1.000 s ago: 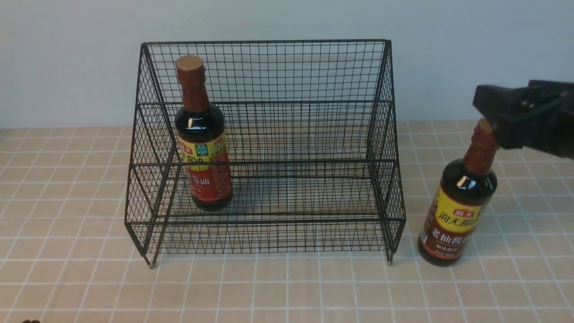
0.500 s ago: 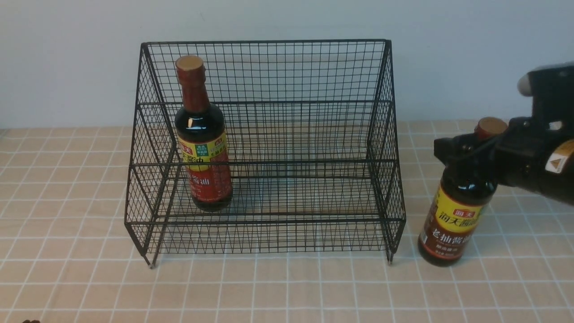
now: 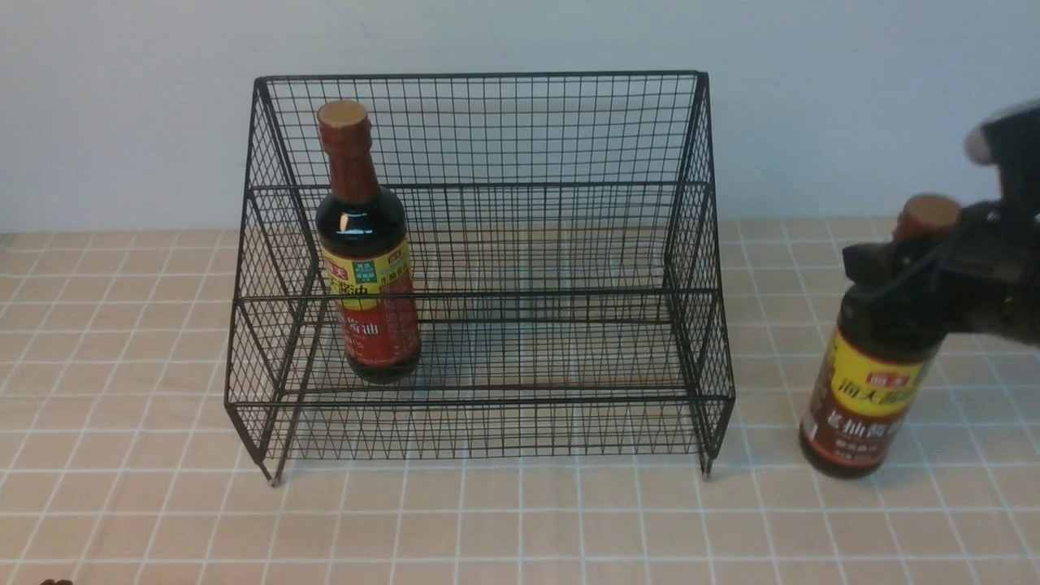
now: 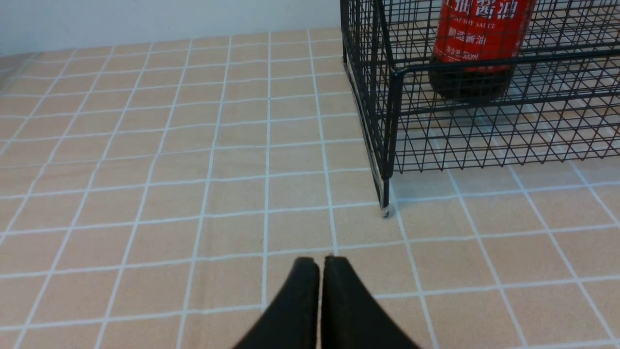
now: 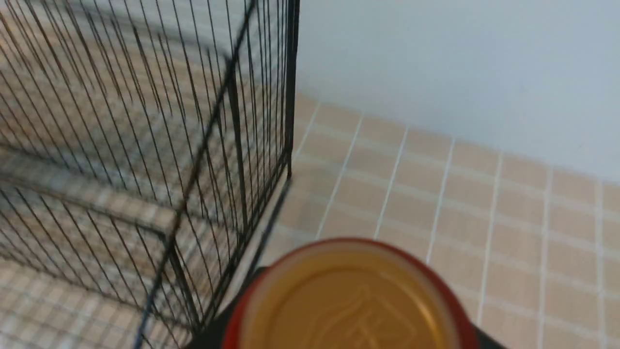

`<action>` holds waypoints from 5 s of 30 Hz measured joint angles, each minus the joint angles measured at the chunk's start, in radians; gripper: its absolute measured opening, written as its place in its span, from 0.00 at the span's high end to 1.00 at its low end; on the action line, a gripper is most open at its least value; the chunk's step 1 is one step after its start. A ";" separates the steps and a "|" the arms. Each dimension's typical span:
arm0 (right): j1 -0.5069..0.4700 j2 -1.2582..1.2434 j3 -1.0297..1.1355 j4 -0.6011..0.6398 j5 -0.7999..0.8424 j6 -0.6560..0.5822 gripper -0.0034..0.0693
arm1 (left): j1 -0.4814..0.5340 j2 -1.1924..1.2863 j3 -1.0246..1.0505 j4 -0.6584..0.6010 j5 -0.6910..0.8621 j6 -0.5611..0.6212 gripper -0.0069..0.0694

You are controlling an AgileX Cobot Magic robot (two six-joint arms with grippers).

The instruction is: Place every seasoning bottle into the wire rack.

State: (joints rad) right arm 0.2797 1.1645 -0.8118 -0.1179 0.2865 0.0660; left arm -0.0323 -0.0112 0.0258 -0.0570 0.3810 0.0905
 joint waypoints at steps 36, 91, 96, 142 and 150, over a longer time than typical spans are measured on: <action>0.361 0.289 -0.542 -0.024 0.023 0.003 0.58 | 0.000 0.000 0.000 0.000 0.000 0.000 0.92; 0.359 0.445 -0.570 -0.081 0.245 0.147 0.29 | 0.000 0.000 0.000 0.000 0.000 0.000 0.92; 0.359 0.350 -0.570 -0.080 0.289 0.150 0.26 | 0.000 0.000 0.000 0.000 0.000 0.000 0.92; 0.359 -1.057 0.350 0.057 0.212 0.363 0.97 | 0.000 0.000 0.000 0.000 0.000 0.000 0.92; 0.359 -1.057 0.397 0.035 0.146 0.207 0.97 | 0.000 0.000 0.000 0.000 0.000 0.000 0.92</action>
State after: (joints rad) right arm 0.6386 0.1076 -0.4147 -0.0833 0.4323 0.2728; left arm -0.0323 -0.0112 0.0258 -0.0570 0.3814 0.0905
